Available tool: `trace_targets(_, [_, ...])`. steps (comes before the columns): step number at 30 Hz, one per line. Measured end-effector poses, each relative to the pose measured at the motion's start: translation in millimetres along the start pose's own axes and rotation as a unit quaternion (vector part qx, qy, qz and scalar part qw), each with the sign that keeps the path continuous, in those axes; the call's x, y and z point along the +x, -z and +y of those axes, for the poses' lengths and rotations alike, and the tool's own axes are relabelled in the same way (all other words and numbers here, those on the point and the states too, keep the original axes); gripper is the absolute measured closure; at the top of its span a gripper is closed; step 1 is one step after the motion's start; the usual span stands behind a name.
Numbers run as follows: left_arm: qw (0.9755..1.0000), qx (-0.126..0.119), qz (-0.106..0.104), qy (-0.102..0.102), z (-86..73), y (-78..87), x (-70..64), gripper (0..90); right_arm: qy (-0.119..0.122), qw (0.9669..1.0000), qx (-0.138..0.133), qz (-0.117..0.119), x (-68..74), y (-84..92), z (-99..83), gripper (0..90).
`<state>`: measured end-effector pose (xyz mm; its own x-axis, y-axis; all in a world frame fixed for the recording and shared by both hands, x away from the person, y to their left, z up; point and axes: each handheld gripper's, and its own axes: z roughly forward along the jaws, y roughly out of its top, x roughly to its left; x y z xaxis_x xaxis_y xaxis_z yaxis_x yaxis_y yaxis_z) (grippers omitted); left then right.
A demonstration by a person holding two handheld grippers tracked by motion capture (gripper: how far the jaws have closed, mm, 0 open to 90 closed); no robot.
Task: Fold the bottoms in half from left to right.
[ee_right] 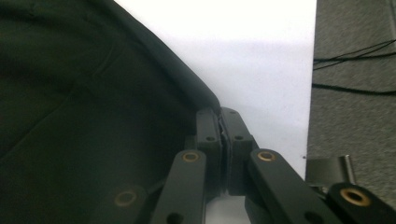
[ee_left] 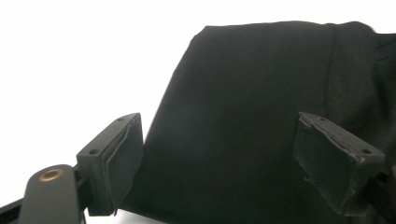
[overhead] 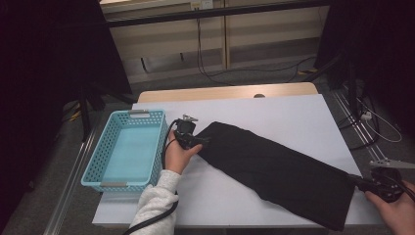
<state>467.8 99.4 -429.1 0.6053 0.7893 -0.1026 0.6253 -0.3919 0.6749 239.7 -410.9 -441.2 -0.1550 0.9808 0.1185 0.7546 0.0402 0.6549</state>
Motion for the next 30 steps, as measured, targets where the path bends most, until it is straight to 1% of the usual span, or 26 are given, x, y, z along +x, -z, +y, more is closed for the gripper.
trace_targets(1, [1.0, -0.002, 0.004, -0.001, 0.2, -0.8, 1.0, 16.5, 0.004, 1.0, -0.002, -0.002, 1.0, 0.3, 0.1, 87.5])
trace_targets(2, [1.0, -0.001, 0.005, 0.002, 1.1, -1.2, 3.0, 16.2, 0.01, 0.9998, -0.012, -0.011, 3.5, 1.5, 0.0, 80.8])
trace_targets(3, [1.0, -0.001, 0.005, 0.002, 1.1, -1.2, 3.0, 15.8, 0.016, 0.9996, -0.018, -0.017, 5.2, 2.6, -0.1, 76.5])
trace_targets(4, [1.0, -0.004, 0.004, 0.002, 1.8, -1.5, 4.5, 15.8, 0.016, 0.9996, -0.018, -0.017, 5.2, 2.6, -0.1, 76.5])
trace_targets(5, [1.0, -0.003, 0.006, 0.002, 2.1, -1.7, 6.1, 15.9, 0.022, 0.9993, -0.023, -0.016, 7.6, 4.2, 0.2, 71.6])
trace_targets(6, [1.0, -0.003, 0.005, 0.003, 2.3, -2.0, 8.0, 15.6, 0.023, 0.9993, -0.03, -0.001, 11.1, 5.6, 1.0, 63.4])
trace_targets(7, [1.0, -0.005, 0.003, 0.007, 2.2, -2.1, 9.3, 15.6, 0.023, 0.9993, -0.03, -0.001, 11.1, 5.6, 1.0, 63.4])
trace_targets(8, [0.9999, -0.005, 0.006, 0.01, 2.2, -1.5, 11.6, 15.5, 0.023, 0.9992, -0.033, 0.001, 12.6, 5.7, 1.4, 59.3])
trace_targets(9, [0.9999, -0.006, 0.008, 0.009, 2.1, -1.2, 13.0, 15.4, 0.023, 0.9991, -0.034, 0.003, 15.8, 5.2, 2.7, 55.9])
trace_targets(10, [0.9999, -0.004, 0.006, 0.01, 1.9, -0.5, 15.3, 15.4, 0.026, 0.9991, -0.034, 0.007, 17.9, 4.6, 3.7, 53.3])
trace_targets(12, [0.9999, -0.005, 0.009, 0.01, 1.0, -0.7, 16.6, 15.1, 0.033, 0.9985, -0.038, 0.02, 25.4, 1.7, 7.4, 46.0])
trace_targets(13, [0.9999, -0.002, 0.008, 0.011, 0.5, -1.1, 16.7, 14.9, 0.043, 0.9978, -0.042, 0.028, 32.3, -0.4, 11.0, 40.8])
trace_targets(15, [1.0, 0.001, 0.006, 0.007, -0.2, -1.6, 16.0, 14.7, 0.049, 0.9969, -0.05, 0.034, 37.5, -1.9, 14.2, 35.0])
trace_targets(16, [1.0, 0.002, 0.005, 0.005, -0.6, -2.0, 15.5, 14.7, 0.049, 0.9969, -0.05, 0.034, 37.5, -1.9, 14.2, 35.0])
trace_targets(17, [1.0, 0.005, 0.007, 0.0, -1.2, -1.9, 15.5, 14.6, 0.052, 0.9961, -0.055, 0.046, 43.5, -4.4, 17.9, 30.9])
trace_targets(18, [1.0, 0.005, 0.006, -0.001, -1.7, -2.0, 15.5, 14.6, 0.052, 0.9961, -0.055, 0.046, 43.5, -4.4, 17.9, 30.9])
trace_targets(19, [1.0, 0.005, 0.006, 0.002, -2.5, -1.5, 16.5, 14.4, 0.054, 0.9953, -0.059, 0.053, 47.9, -7.2, 19.7, 28.2])
trace_targets(20, [1.0, 0.005, 0.006, 0.002, -2.5, -1.5, 16.5, 14.1, 0.054, 0.9953, -0.059, 0.053, 47.9, -7.2, 19.7, 28.2])
trace_targets(21, [1.0, 0.008, 0.004, 0.003, -4.1, -1.6, 16.9, 14.0, 0.058, 0.9948, -0.053, 0.065, 53.5, -10.9, 21.3, 26.6])
trace_targets(22, [1.0, 0.008, 0.004, 0.003, -4.1, -1.6, 16.9, 13.7, 0.058, 0.9948, -0.053, 0.065, 53.5, -10.9, 21.3, 26.6])
trace_targets(23, [0.9999, 0.01, 0.0, 0.006, -5.1, -1.4, 17.5, 12.9, 0.058, 0.9939, -0.05, 0.08, 57.9, -14.3, 21.9, 26.0])
trace_targets(25, [0.9999, 0.01, -0.001, 0.009, -5.3, -1.1, 17.9, 12.8, 0.061, 0.9935, -0.049, 0.083, 59.1, -15.6, 22.2, 25.7])
trace_targets(26, [0.9999, 0.009, -0.001, 0.009, -5.9, -1.0, 18.2, 12.4, 0.072, 0.9928, -0.047, 0.084, 63.2, -19.3, 22.3, 25.7])
trace_targets(27, [0.9999, 0.009, -0.001, 0.009, -5.9, -1.0, 18.2, 12.4, 0.072, 0.9928, -0.047, 0.084, 63.2, -19.3, 22.3, 25.7])
trace_targets(28, [0.9998, 0.011, 0.0, 0.013, -6.2, -1.0, 18.6, 12.3, 0.077, 0.992, -0.047, 0.088, 65.7, -22.0, 21.7, 25.2])
trace_targets(30, [0.9999, 0.01, 0.0, 0.012, -6.7, -1.1, 19.6, 12.1, 0.079, 0.9919, -0.043, 0.089, 66.4, -24.3, 21.2, 24.1])
